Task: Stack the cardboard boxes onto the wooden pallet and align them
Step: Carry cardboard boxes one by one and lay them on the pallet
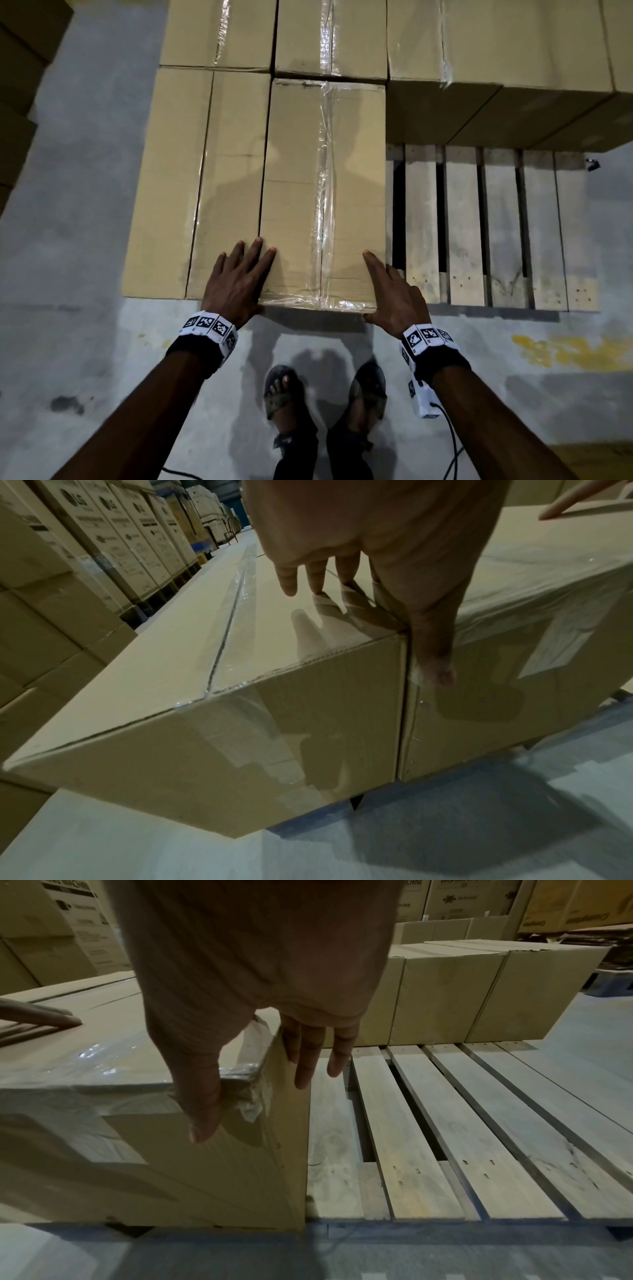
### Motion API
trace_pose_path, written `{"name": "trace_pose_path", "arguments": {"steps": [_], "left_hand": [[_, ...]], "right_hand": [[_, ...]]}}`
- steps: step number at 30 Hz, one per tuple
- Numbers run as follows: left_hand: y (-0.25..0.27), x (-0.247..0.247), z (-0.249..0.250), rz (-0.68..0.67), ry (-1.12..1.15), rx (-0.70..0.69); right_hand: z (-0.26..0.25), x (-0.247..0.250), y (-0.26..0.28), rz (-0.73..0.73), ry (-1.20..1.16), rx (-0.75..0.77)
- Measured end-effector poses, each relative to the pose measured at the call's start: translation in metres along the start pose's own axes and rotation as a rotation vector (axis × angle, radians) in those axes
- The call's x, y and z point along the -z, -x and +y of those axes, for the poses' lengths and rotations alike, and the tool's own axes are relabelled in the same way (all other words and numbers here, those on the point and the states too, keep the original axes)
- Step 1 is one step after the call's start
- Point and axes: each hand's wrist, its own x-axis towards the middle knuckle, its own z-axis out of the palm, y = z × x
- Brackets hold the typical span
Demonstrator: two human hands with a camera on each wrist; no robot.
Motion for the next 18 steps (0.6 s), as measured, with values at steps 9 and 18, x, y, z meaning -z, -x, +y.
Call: {"name": "trace_pose_path", "arguments": {"steps": [9,18], "left_hand": [[-0.0032,-0.0048,-0.0086,0.017,0.011,-0.060],[-0.0036,-0.0099,-0.0094,0.019,0.016,-0.075]], "right_hand": [[0.0016,-0.0048,0.0022,-0.012,-0.024,0.000],[0.0071,-0.0079,0.0006,0.021,0.087,0.018]]}}
